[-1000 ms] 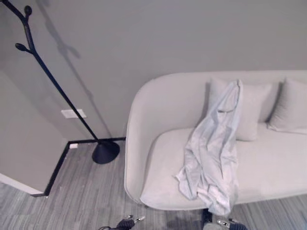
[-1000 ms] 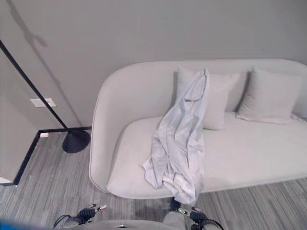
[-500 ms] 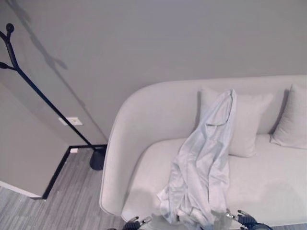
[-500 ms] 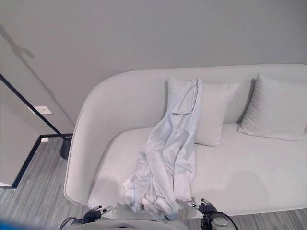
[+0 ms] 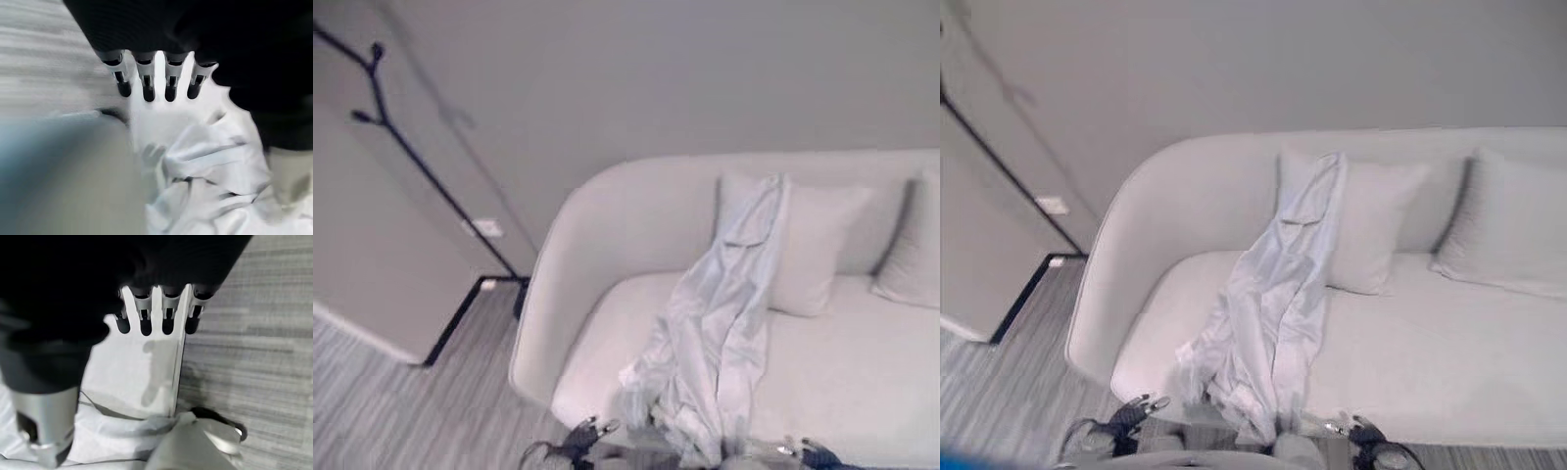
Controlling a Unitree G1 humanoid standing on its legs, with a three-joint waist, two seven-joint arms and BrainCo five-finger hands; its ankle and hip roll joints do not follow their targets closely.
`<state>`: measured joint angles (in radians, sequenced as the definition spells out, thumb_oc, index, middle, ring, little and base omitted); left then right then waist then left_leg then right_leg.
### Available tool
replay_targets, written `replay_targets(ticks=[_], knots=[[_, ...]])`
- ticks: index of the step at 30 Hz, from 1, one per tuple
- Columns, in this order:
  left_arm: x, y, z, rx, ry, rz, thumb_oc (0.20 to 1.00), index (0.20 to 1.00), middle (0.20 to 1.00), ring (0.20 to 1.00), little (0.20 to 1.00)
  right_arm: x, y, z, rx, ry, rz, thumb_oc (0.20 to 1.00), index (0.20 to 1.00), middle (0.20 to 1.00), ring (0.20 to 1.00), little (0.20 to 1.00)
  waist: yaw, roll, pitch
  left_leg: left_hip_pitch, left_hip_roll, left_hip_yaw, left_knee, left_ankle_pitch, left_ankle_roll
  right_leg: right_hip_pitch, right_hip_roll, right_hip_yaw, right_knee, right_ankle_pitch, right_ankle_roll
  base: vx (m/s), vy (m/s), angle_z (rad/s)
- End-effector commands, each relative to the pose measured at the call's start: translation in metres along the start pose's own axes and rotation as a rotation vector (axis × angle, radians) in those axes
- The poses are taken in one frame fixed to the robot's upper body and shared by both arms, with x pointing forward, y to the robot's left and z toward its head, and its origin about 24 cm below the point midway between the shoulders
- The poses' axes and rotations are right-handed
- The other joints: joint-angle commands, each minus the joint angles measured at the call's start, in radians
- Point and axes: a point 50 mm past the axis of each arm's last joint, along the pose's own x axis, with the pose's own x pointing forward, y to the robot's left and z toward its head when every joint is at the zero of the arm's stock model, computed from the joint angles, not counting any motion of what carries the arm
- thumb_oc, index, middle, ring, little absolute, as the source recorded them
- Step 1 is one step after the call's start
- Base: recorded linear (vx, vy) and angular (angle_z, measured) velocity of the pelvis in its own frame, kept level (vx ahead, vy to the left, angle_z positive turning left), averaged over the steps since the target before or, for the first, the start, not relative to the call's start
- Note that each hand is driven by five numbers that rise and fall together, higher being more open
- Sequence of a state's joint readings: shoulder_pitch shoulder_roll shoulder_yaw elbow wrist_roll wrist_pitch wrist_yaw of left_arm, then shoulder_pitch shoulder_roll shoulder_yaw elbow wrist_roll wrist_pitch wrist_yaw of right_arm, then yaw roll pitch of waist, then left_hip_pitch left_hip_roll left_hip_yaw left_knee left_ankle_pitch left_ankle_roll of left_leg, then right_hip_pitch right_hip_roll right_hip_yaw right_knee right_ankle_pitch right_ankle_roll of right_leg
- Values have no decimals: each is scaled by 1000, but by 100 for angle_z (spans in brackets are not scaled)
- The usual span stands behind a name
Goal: Hang the clothes on the sofa on the clothes rack.
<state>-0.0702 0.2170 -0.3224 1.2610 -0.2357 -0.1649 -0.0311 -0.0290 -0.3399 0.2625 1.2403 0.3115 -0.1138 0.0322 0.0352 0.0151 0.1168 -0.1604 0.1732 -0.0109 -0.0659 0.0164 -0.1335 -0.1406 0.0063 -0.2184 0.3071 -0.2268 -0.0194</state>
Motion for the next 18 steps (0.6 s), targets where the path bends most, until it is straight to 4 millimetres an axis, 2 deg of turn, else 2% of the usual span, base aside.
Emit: replay_targets(ticks=[1,3,4,5,9,15,17,18], knots=[[-1,2,2,-5,-31,25,1000,1000,1000,1000,1000,2,3,19,-46,-90,6,1000,1000,1000,1000,1000,-14,-4,-12,143,-39,-7,24,30,30,218,-86,19,-394,206,105,73,98,-116],[-1,5,15,14,-100,20,1000,1000,1000,1000,1000,1,1,38,-104,-177,-4,1000,1000,1000,1000,1000,-16,-6,-14,167,-50,17,-11,31,35,205,-102,38,-394,220,115,81,120,-118],[-1,5,15,14,-100,20,1000,1000,1000,1000,1000,1,1,38,-104,-177,-4,1000,1000,1000,1000,1000,-16,-6,-14,167,-50,17,-11,31,35,205,-102,38,-394,220,115,66,127,-51],[-1,10,26,22,-152,30,1000,1000,1000,1000,1000,0,-3,55,-144,-246,-23,1000,1000,1000,1000,1000,-22,-6,-10,170,-55,29,-21,25,40,193,-113,44,-394,229,125,9,91,5],[-3,23,50,41,-250,63,1000,1000,1000,1000,1000,-7,-12,91,-202,-393,-49,1000,1000,1000,1000,1000,-29,-8,1,169,-64,57,-21,9,47,166,-130,62,-394,246,142,5,91,-12],[-8,38,106,53,-446,122,1000,1000,1000,1000,1000,-22,-11,147,-272,-598,-70,1000,1000,1000,1000,1000,-39,-17,48,150,-73,75,-21,1,57,118,-148,81,-394,272,157,-48,55,-12],[-12,41,126,65,-508,139,1000,1000,1000,1000,1000,-25,-11,160,-271,-642,-80,1000,1000,1000,1000,1000,-40,-21,62,140,-75,77,-21,1,59,103,-152,87,-394,279,159,-59,31,-14],[-12,41,126,65,-509,139,1000,1000,1000,1000,1000,-25,-11,160,-271,-643,-80,1000,1000,1000,1000,1000,-39,-21,62,139,-75,78,-21,1,59,102,-152,87,-394,279,159,-75,28,-9]])
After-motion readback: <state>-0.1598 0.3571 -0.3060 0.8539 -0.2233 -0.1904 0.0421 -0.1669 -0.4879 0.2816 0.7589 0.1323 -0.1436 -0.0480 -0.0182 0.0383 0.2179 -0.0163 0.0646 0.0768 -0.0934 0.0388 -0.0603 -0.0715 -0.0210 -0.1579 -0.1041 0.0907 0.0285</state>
